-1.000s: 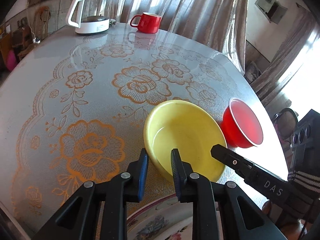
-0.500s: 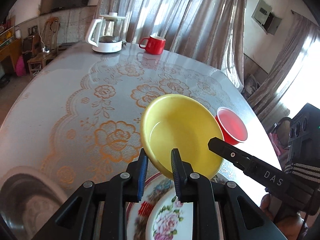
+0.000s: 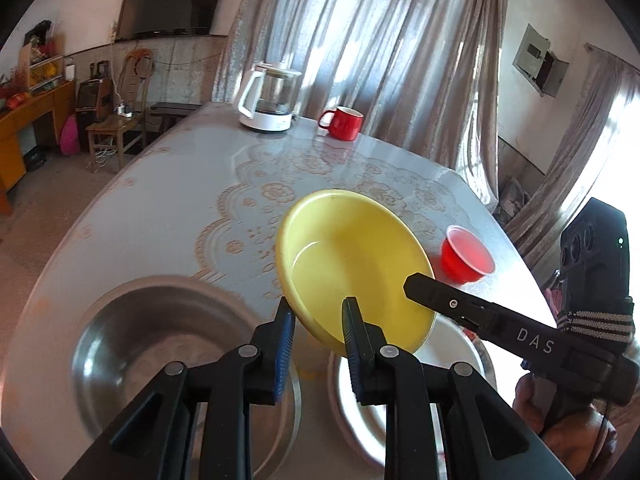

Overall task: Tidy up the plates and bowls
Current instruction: 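Carry the yellow bowl with the left tool over the steel basin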

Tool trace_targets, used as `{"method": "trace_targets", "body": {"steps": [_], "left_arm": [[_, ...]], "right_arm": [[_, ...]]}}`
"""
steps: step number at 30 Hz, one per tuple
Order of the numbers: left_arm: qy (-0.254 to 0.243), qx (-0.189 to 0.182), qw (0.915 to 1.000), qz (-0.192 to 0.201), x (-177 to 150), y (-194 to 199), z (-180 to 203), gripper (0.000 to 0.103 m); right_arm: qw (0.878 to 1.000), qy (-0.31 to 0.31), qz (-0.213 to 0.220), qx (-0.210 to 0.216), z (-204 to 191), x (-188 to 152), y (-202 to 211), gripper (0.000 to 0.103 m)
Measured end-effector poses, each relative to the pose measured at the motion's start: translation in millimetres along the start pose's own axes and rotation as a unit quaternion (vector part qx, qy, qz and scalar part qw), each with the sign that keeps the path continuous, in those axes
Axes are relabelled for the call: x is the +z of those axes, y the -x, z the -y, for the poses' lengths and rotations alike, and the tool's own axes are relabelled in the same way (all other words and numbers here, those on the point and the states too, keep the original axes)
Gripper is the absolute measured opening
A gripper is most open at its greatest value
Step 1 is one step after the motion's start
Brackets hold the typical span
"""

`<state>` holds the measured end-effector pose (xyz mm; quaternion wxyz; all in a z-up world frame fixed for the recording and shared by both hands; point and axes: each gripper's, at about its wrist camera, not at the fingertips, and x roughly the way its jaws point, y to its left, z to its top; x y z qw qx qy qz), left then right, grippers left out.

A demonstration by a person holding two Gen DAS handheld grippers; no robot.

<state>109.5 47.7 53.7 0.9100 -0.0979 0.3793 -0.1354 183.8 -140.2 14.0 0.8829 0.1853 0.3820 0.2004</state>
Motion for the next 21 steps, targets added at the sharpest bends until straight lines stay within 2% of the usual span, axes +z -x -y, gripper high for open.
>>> {"method": "trace_targets", "body": {"steps": [11, 21], "left_arm": [[0.069, 0.033, 0.9968, -0.024, -49.0, 24.4, -70.0, 0.024], [0.088, 0.058, 0.9935, -0.042, -67.4, 16.9, -90.4, 0.026]], "right_arm": [[0.996, 0.052, -0.057, 0.039, -59.5, -37.2, -41.6, 0.015], [0.992, 0.078, -0.099, 0.029, -76.3, -59.8, -70.3, 0.015]]}}
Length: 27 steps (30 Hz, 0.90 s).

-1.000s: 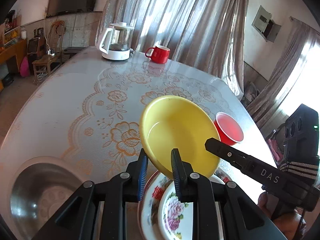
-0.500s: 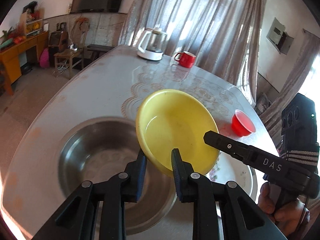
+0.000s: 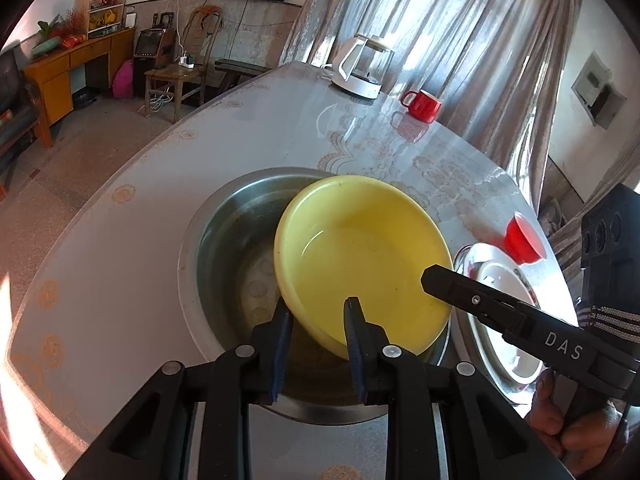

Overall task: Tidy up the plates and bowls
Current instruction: 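Carry the yellow bowl with the left tool over the steel basin, then lower the yellow bowl into the steel basin with the left tool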

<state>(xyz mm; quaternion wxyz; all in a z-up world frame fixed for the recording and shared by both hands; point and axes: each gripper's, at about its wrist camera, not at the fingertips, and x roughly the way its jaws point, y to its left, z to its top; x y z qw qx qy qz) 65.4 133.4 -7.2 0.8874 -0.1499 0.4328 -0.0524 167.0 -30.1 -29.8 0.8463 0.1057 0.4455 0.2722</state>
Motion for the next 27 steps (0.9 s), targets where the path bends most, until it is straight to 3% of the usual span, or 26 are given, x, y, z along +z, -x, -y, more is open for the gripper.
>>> {"method": "trace_targets", "body": {"steps": [27], "left_arm": [[0.004, -0.001, 0.9999, 0.010, -1.0, 1.6, -5.5, 0.027]], "right_arm": [[1.000, 0.009, -0.004, -0.004, -2.3, -1.5, -5.9, 0.014]]}}
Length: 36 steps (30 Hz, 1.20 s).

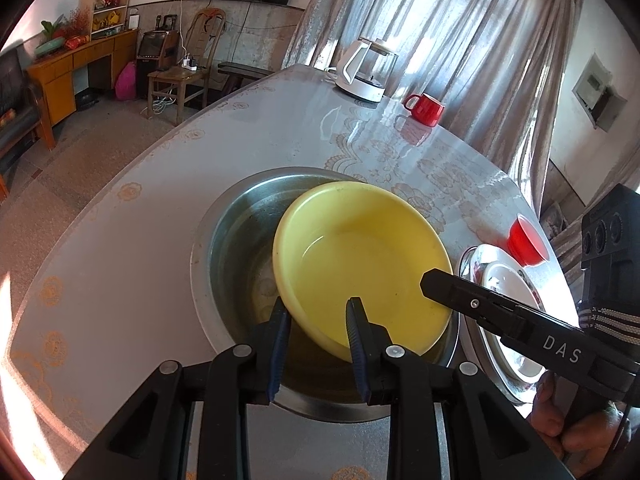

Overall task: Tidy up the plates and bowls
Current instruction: 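Lower the yellow bowl into the steel basin with the left tool, then open the left tool and release the yellow bowl in the basin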

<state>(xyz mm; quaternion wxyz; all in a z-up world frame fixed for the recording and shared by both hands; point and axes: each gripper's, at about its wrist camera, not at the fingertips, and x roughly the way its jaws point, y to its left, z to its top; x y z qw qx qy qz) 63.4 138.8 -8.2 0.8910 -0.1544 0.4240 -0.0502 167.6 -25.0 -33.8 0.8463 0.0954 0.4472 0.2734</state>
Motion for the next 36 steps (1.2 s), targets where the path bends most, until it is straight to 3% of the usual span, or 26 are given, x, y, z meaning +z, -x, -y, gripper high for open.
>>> {"method": "trace_targets", "body": {"steps": [17, 22, 28, 36], "left_arm": [[0.022, -0.003, 0.9998, 0.001, 1.6, 9.5, -6.3, 0.030], [0.025, 0.006, 0.9996, 0.007, 2.7, 11.5, -6.1, 0.033], [0.021, 0.016, 0.9996, 0.012, 1.4, 13.2, -7.3, 0.033], [0.015, 0.029, 0.9993, 0.018, 6.3, 15.7, -2.9, 0.034]], "right_arm": [[1.000, 0.001, -0.009, 0.006, -4.6, 2.3, -8.9, 0.017], [1.000, 0.011, -0.003, -0.003, -9.3, -0.2, -6.5, 0.028], [0.999, 0.036, 0.003, -0.024, -14.5, -2.2, -7.5, 0.028], [0.999, 0.025, 0.018, -0.021, -5.5, -0.9, 3.5, 0.028]]}}
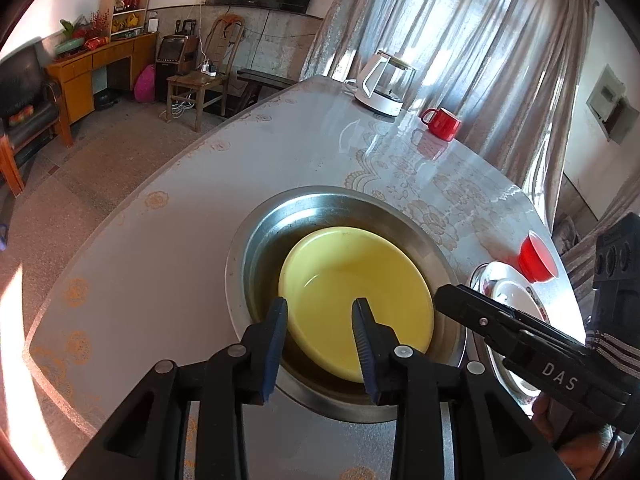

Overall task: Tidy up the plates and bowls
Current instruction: 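Open the left tool and release the yellow bowl in the basin, then move the open left tool to the red plastic bowl's rim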

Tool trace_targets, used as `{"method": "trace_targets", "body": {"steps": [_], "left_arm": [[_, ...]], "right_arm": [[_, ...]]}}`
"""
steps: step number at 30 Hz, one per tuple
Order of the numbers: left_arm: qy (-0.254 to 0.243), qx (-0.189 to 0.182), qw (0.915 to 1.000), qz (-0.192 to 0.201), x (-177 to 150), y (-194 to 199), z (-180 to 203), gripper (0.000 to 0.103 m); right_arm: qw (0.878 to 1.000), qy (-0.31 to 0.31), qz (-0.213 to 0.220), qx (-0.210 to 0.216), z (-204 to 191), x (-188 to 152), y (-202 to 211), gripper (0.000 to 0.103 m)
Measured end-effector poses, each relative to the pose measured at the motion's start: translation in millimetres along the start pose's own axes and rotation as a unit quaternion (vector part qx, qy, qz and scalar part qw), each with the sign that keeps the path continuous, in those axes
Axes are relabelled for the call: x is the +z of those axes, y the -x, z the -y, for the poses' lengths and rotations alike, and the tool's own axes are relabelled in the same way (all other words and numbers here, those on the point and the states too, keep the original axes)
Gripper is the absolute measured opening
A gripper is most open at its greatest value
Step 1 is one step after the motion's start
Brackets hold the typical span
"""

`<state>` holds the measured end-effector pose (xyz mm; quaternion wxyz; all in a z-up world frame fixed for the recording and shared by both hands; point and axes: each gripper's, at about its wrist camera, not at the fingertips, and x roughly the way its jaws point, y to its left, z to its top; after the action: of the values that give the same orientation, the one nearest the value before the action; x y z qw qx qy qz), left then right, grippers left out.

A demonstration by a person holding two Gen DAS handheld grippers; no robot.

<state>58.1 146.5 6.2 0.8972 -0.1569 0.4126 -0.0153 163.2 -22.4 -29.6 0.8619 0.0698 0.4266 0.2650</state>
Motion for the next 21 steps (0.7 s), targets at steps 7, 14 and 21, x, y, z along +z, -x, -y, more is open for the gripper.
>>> {"method": "trace_targets", "body": {"steps": [7, 14, 21], "left_arm": [[-0.015, -0.002, 0.9999, 0.005, 5.9, 3.9, 14.8, 0.037], [-0.051, -0.025, 0.9984, 0.006, 13.0, 1.1, 52.5, 0.038], [-0.100, -0.048, 0.9938, -0.007, 15.0, -10.0, 101.2, 0.042]], "right_arm": [[1.000, -0.026, 0.017, -0.004, 14.2, -3.0, 19.5, 0.031], [0.998, -0.053, 0.043, -0.016, 36.4, -3.4, 45.2, 0.032], [0.991, -0.108, 0.076, -0.039, 77.6, -5.4, 78.1, 0.037]]}}
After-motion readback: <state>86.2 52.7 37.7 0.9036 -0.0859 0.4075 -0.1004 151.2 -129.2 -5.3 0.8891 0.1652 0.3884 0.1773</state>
